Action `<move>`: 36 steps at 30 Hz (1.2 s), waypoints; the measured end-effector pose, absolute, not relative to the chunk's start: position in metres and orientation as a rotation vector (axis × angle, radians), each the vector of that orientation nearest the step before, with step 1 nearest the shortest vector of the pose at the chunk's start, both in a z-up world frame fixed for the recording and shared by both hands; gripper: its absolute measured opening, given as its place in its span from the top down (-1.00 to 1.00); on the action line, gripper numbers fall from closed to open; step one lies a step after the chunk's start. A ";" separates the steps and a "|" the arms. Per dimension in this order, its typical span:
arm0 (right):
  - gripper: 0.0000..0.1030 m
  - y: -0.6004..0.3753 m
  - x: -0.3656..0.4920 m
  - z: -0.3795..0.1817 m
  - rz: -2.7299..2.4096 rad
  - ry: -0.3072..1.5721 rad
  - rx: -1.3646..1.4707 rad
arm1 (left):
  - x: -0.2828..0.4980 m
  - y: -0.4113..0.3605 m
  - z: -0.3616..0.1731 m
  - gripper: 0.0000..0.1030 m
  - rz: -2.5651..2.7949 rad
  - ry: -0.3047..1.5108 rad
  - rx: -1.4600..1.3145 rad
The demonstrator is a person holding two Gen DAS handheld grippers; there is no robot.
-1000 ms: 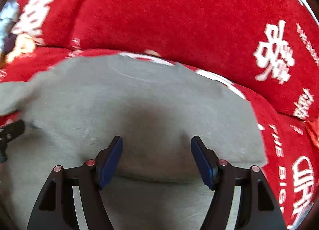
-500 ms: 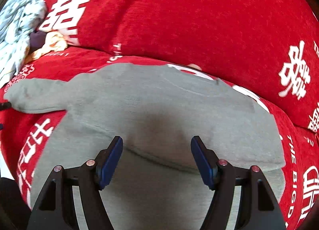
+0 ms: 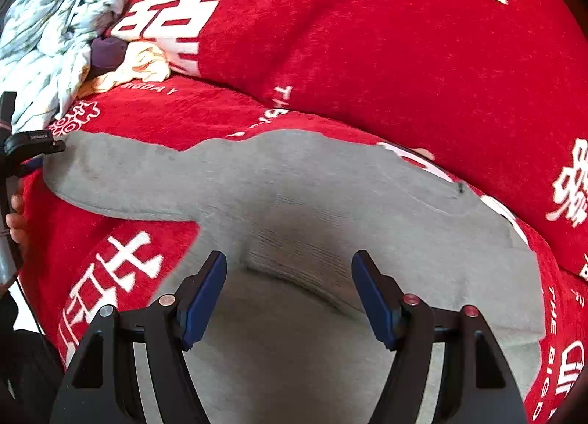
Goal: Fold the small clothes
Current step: 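Move the left tool to the other sleeve cuff and close on it, then carry the held sleeve with the left tool across the sweater body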
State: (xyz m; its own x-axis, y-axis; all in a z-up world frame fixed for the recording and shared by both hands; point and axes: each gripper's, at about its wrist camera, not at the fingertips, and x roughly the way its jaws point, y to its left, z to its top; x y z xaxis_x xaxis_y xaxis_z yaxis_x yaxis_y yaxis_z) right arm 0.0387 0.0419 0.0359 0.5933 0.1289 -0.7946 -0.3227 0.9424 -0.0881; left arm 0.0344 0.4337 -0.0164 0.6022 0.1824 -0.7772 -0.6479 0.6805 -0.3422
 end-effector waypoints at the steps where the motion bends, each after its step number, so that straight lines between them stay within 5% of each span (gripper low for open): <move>1: -0.44 0.047 0.040 0.035 0.270 0.904 -0.241 | 0.032 0.436 -0.017 0.71 0.516 0.773 -0.688; 9: -0.44 0.078 0.053 0.032 0.308 0.915 -0.269 | -0.013 0.466 -0.013 0.78 0.352 0.607 -0.913; 25: -0.44 0.177 0.098 -0.008 0.397 1.021 -0.323 | -0.015 0.442 0.027 0.79 0.331 0.619 -0.743; 36: -0.44 0.079 0.096 0.034 0.271 1.022 -0.194 | 0.022 0.357 0.053 0.79 0.299 0.760 -0.546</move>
State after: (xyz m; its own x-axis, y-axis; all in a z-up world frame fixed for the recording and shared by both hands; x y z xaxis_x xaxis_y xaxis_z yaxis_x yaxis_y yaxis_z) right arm 0.0958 0.0794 0.0335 0.4931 0.1320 -0.8599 -0.3120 0.9495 -0.0331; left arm 0.0218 0.3572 0.0530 0.6923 0.0618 -0.7189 -0.4443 0.8216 -0.3572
